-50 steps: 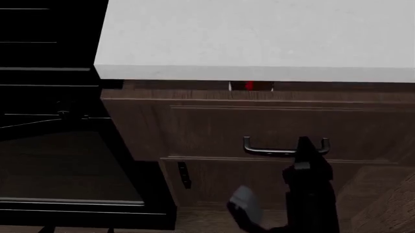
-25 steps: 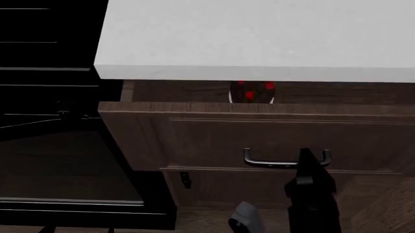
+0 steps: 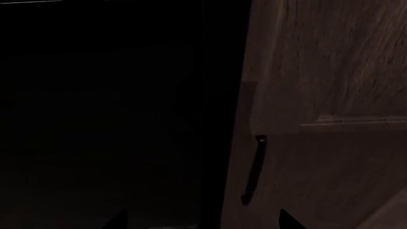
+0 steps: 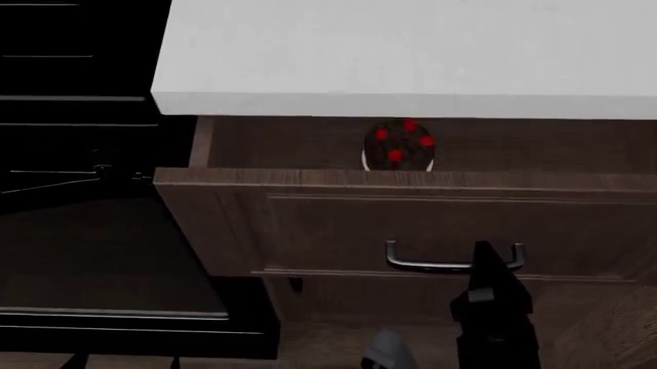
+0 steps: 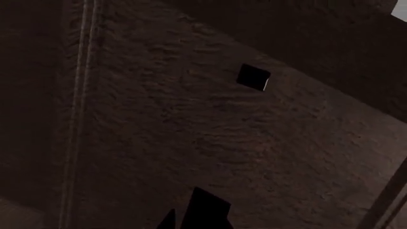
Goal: Open the right drawer.
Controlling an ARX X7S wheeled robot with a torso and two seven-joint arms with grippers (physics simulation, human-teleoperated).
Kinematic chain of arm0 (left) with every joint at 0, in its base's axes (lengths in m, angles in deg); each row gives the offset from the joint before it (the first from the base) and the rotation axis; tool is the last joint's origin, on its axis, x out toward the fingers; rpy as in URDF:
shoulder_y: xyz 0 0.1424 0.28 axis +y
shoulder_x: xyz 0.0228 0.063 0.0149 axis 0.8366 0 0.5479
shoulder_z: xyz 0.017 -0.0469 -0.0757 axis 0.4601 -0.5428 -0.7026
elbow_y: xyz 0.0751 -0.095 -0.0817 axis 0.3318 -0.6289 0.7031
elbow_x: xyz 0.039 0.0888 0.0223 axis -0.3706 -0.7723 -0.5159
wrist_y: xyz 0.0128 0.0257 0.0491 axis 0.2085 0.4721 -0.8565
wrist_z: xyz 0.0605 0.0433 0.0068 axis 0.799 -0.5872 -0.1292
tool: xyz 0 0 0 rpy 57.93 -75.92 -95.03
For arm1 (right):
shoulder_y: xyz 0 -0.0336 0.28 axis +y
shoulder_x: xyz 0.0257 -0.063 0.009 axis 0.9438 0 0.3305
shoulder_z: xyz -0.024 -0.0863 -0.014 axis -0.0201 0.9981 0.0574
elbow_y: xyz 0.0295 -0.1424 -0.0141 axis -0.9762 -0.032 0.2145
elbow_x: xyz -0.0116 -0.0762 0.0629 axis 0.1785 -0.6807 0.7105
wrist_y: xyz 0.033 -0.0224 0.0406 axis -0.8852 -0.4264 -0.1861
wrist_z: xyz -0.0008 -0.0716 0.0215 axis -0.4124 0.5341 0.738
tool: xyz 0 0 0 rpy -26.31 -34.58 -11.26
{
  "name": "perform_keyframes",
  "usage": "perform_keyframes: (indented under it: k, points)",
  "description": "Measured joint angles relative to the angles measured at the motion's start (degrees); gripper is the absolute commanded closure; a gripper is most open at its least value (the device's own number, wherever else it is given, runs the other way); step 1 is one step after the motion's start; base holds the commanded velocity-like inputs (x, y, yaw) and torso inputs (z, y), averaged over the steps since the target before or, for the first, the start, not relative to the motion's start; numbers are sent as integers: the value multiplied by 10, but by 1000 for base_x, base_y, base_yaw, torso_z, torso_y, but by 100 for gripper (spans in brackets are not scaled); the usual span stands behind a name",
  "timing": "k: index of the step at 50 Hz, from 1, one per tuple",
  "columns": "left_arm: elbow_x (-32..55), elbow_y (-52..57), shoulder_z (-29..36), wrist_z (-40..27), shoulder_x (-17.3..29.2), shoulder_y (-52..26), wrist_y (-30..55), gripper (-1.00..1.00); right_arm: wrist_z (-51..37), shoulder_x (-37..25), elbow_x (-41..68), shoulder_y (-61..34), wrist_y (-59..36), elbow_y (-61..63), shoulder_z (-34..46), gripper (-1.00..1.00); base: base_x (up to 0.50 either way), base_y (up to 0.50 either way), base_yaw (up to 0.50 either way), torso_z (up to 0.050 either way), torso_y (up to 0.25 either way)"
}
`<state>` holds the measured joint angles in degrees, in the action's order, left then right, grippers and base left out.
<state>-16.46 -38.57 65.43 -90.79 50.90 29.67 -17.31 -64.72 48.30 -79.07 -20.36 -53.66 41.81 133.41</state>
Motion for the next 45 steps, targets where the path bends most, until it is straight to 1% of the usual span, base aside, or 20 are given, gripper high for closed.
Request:
perform_keyframes:
  k: [45]
  points:
    - [4, -7, 5, -3, 2, -3, -6, -100, -9, 4, -9, 2, 9, -14, 0, 100, -197, 0, 0, 0, 0]
